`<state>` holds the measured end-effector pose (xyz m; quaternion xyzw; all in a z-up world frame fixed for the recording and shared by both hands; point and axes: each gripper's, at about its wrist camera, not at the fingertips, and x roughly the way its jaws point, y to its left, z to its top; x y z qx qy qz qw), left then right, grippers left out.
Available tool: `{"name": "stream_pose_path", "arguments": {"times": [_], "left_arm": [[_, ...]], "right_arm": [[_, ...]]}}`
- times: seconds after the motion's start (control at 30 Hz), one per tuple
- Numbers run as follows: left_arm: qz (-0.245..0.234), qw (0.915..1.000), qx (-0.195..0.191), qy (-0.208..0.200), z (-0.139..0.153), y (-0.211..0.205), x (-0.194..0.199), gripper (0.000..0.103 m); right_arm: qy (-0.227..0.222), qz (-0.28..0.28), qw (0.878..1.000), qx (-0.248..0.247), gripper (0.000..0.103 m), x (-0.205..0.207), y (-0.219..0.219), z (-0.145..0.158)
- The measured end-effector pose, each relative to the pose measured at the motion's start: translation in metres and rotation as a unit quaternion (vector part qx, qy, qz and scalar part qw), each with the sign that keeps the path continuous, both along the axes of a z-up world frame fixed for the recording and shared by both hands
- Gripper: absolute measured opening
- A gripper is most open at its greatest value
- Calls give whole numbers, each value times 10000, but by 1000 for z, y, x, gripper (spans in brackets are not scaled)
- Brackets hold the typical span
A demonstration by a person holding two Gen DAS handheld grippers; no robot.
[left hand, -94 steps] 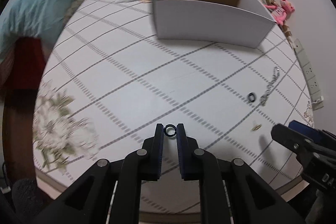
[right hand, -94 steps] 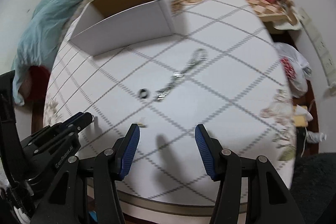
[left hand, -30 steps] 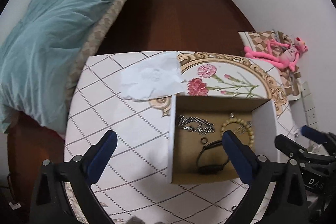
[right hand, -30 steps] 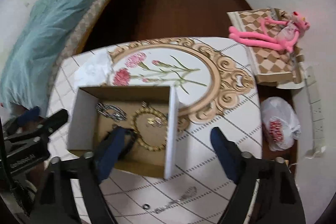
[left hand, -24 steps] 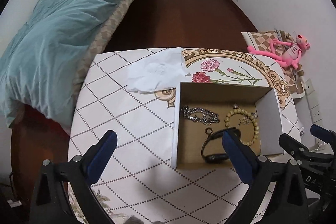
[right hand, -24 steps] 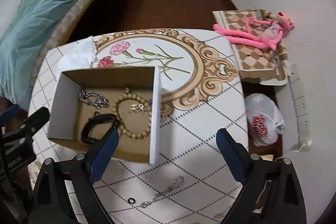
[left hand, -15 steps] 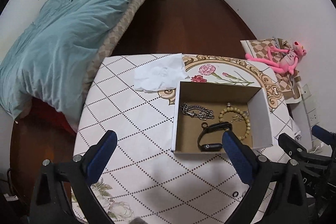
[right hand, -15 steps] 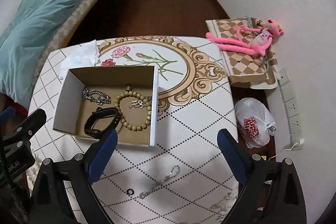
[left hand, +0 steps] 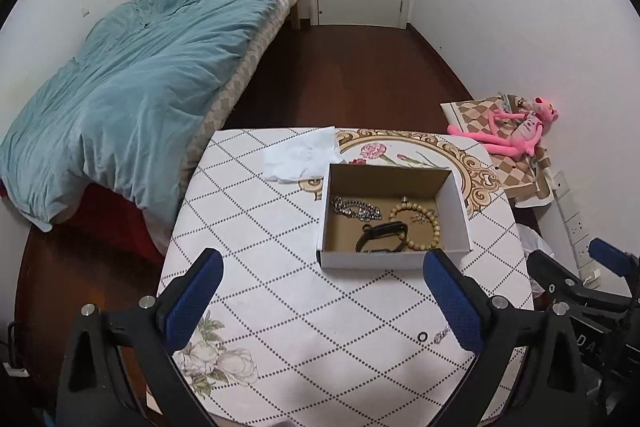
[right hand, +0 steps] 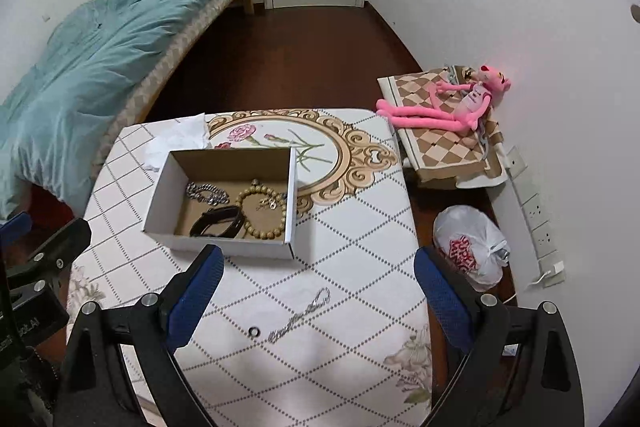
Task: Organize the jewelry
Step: 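Withdraw both open tools from the box, then move both tools toward the thin silver chain and black ring on the table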
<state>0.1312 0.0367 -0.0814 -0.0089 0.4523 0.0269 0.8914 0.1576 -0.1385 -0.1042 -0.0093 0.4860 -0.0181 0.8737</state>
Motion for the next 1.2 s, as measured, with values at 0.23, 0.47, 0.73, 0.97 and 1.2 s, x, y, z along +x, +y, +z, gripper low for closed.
{"name": "stream_pose_path", "arguments": {"times": [0.23, 0.47, 0.73, 0.97, 1.2], "left_arm": [[-8, 9985, 126, 541, -56, -17, -13, 102], [-509, 9915, 15, 1199, -122, -57, -19, 97], [-1019, 9845, -66, 1427, -152, -94, -19, 80], [-1482, 9792, 59, 1386, -163, -120, -16, 45], [-1724, 9770, 75, 1250, -163, -130, -11, 12]], "right_arm": [[538, -117, 9981, 277, 97, -17, -22, -47], [1168, -319, 9917, 434, 61, -34, -49, -117], [1439, -487, 9873, 471, 57, -46, -69, -161], [1414, -655, 9867, 463, 57, -44, -81, -168], [1405, -711, 9864, 476, 53, -42, -85, -168]]}}
